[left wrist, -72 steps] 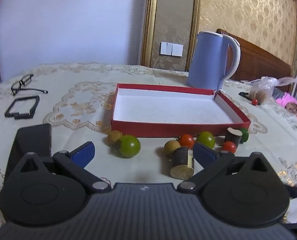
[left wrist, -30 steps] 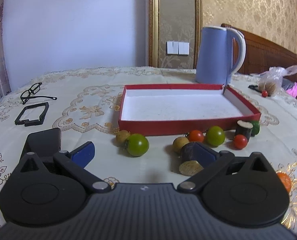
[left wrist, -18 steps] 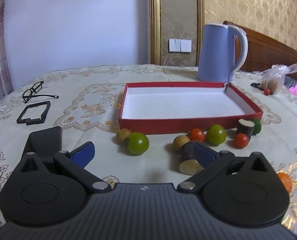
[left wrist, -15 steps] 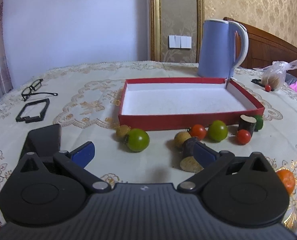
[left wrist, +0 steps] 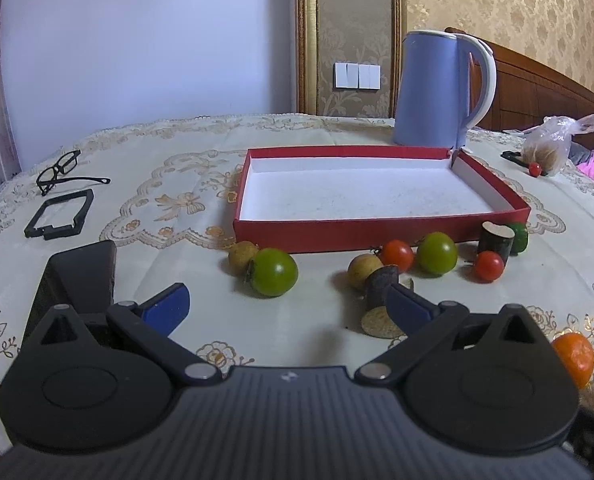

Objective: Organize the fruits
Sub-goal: 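Close the right gripper on the orange while the left gripper approaches the eggplant piece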

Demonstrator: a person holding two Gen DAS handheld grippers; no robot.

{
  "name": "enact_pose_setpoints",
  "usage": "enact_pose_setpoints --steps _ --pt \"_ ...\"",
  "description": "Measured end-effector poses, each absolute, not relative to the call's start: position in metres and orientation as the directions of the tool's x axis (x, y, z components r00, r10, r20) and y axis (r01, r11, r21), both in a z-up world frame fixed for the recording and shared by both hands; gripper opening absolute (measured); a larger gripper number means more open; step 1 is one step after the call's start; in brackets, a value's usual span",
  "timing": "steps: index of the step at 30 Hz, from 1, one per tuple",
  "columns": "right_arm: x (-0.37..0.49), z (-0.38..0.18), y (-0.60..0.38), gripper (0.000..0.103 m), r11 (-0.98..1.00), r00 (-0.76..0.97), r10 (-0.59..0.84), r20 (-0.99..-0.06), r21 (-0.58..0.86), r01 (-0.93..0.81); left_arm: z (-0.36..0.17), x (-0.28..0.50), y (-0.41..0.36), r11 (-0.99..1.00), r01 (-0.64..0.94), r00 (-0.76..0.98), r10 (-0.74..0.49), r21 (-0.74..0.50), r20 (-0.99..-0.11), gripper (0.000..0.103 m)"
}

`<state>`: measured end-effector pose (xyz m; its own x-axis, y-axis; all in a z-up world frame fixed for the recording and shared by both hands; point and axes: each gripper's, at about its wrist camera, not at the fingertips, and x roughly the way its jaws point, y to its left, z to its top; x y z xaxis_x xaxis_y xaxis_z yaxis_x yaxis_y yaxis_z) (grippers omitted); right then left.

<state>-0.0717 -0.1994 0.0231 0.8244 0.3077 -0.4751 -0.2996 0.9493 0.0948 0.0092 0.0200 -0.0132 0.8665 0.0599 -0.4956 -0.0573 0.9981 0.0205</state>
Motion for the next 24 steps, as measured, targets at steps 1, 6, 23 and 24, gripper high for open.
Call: enact_pose_setpoints --steps 1,6,23,24 --pt "-0.072 0.024 -0.2 0.096 0.95 0.825 0.303 -0.477 0.087 -0.299 -0.013 0.009 0.021 0.998 -0.056 0.866 0.058 0.018 -0.497 0.103" --pt "-0.064 0.016 -0.196 0.065 0.956 0.814 0.273 -0.513 0.051 -0.288 -0.015 0.01 0.02 0.998 -0.051 0.865 0.055 0.02 -0.498 0.103" --pt "-0.055 0.008 -0.206 0.043 0.96 0.803 0.266 -0.533 0.068 -0.273 -0.017 0.01 0.023 0.997 -0.064 0.868 0.076 0.042 -0.49 0.103" --pt "-0.056 0.01 -0.207 0.043 0.959 0.806 0.269 -0.527 0.071 -0.273 -0.015 0.011 0.027 0.997 -0.071 0.871 0.08 0.036 -0.486 0.103"
